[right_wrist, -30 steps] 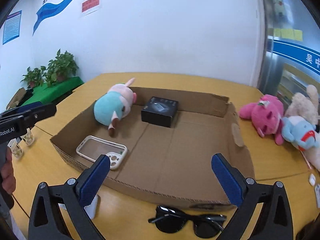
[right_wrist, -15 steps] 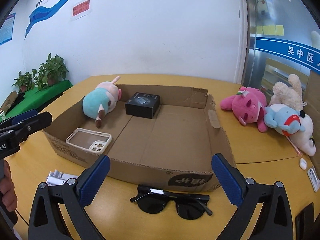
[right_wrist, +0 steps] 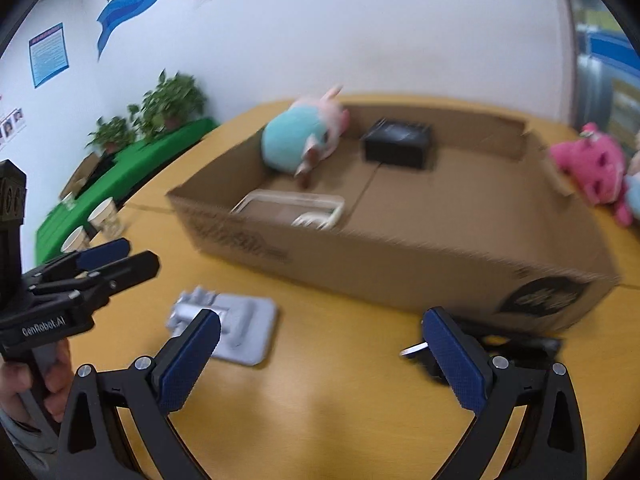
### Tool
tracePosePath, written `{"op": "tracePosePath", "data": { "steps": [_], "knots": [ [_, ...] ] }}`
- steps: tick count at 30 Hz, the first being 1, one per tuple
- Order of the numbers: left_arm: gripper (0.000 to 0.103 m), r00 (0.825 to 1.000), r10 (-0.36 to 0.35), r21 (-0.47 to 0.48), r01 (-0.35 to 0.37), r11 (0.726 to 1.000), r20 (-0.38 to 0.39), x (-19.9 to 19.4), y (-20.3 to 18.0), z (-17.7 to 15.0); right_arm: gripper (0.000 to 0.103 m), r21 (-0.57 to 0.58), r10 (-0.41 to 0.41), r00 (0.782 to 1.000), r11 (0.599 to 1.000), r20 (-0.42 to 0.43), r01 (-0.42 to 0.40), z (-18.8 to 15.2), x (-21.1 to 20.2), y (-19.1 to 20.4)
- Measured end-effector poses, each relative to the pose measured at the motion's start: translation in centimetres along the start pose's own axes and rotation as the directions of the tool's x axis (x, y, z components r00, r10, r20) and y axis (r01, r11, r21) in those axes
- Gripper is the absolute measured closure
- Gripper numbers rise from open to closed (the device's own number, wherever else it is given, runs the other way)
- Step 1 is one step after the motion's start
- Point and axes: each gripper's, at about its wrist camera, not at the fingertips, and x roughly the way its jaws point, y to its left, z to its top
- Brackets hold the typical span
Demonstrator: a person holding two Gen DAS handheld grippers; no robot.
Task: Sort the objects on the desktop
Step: 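Move the left gripper to the white-and-grey phone stand and grasp it, then lift the phone stand and carry it into the cardboard box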
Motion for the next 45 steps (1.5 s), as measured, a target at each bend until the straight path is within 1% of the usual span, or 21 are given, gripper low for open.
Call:
{"op": "tracePosePath", "data": {
  "steps": [1, 5, 7, 10, 13, 14, 15, 17, 19, 20, 22, 23, 24, 25, 26, 31, 34, 38, 41, 45],
  "knots": [
    [0.024, 1.0, 0.001, 0.002, -0.001, 1.0, -0.018, 0.4, 0.2, -0.5, 0.001, -0.009, 0.021, 1.0, 1.0, -0.022, -0.021, -0.2, 1.1, 0.6],
    [0.024, 0.997, 0.0, 0.01, 0.001, 1.0, -0.079, 1.9, 0.7, -1.8, 0.001, -0.029, 0.006, 0.998, 1.0, -0.066, -0.008, -0.9, 3.8, 1.7],
    [0.024, 0.994, 0.009, 0.015, -0.008, 1.0, -0.11, 2.8, 0.8, -2.2, 0.001, -0.025, 0.028, 0.997, 0.999, -0.075, -0.03, -1.1, 4.6, 2.0],
    [0.024, 0.991, 0.011, 0.01, -0.01, 1.0, -0.136, 3.5, 1.2, -2.6, 0.006, -0.03, 0.058, 0.995, 0.998, -0.08, -0.06, -1.3, 5.2, 2.5],
    [0.026, 0.988, 0.002, -0.002, -0.003, 1.0, -0.153, 3.9, 1.6, -3.0, 0.009, -0.049, 0.07, 0.994, 0.996, -0.088, -0.075, -1.4, 5.7, 3.0],
    [0.027, 0.988, -0.001, -0.005, 0.0, 1.0, -0.157, 3.9, 1.7, -3.1, 0.012, -0.052, 0.073, 0.993, 0.996, -0.094, -0.079, -1.4, 5.9, 3.0],
    [0.031, 0.987, -0.006, -0.01, 0.004, 1.0, -0.162, 4.0, 1.8, -3.2, 0.018, -0.053, 0.081, 0.991, 0.995, -0.104, -0.087, -1.5, 6.1, 3.0],
    [0.039, 0.985, -0.028, -0.028, 0.024, 0.999, -0.17, 4.2, 2.2, -3.3, 0.027, -0.047, 0.109, 0.986, 0.992, -0.129, -0.116, -1.8, 6.7, 3.1],
    [0.047, 0.982, -0.075, -0.054, 0.067, 0.996, -0.175, 4.1, 2.6, -3.4, 0.03, -0.047, 0.122, 0.982, 0.99, -0.142, -0.129, -2.0, 7.0, 3.2],
    [0.053, 0.98, -0.096, -0.059, 0.087, 0.995, -0.176, 4.1, 2.7, -3.4, 0.031, -0.053, 0.123, 0.982, 0.99, -0.142, -0.131, -2.0, 7.1, 3.3],
    [0.06, 0.977, -0.118, -0.063, 0.108, 0.992, -0.177, 4.0, 2.7, -3.5, 0.036, -0.076, 0.116, 0.983, 0.989, -0.141, -0.128, -2.0, 7.2, 3.7],
    [0.067, 0.976, -0.128, -0.064, 0.118, 0.991, -0.178, 4.0, 2.7, -3.4, 0.041, -0.086, 0.117, 0.983, 0.988, -0.143, -0.13, -2.0, 7.3, 3.9],
    [0.071, 0.975, -0.132, -0.062, 0.123, 0.99, -0.18, 4.0, 2.6, -3.5, 0.048, -0.098, 0.12, 0.982, 0.986, -0.144, -0.135, -1.9, 7.3, 4.1],
    [0.071, 0.974, -0.122, -0.048, 0.115, 0.992, -0.189, 4.0, 2.4, -3.6, 0.052, -0.092, 0.145, 0.978, 0.983, -0.147, -0.159, -1.9, 7.3, 4.1],
    [0.071, 0.976, -0.116, -0.038, 0.111, 0.993, -0.185, 3.9, 2.3, -3.6, 0.058, -0.082, 0.164, 0.975, 0.981, -0.149, -0.177, -2.0, 7.3, 4.0],
    [0.071, 0.976, -0.118, -0.023, 0.115, 0.993, -0.182, 3.9, 2.0, -3.7, 0.06, -0.059, 0.18, 0.974, 0.98, -0.139, -0.189, -2.3, 7.0, 3.8],
    [0.071, 0.976, -0.117, -0.013, 0.117, 0.993, -0.185, 3.9, 1.6, -3.8, 0.061, -0.063, 0.177, 0.975, 0.98, -0.131, -0.187, -2.7, 6.5, 3.7],
    [0.072, 0.98, -0.1, 0.036, 0.108, 0.994, -0.17, 3.1, 0.1, -3.7, 0.063, -0.039, 0.18, 0.978, 0.982, -0.109, -0.185, -3.4, 5.6, 3.2],
    [0.072, 0.983, -0.113, 0.045, 0.121, 0.992, -0.143, 2.2, -1.0, -3.1, 0.063, -0.017, 0.18, 0.981, 0.983, -0.07, -0.182, -3.5, 4.2, 2.6],
    [0.072, 0.986, -0.144, 0.085, 0.152, 0.985, -0.087, 0.6, -3.1, -1.1, 0.063, -0.015, 0.153, 0.988, 0.988, 0.009, -0.153, -2.6, 1.2, 2.0]
  ]
}}
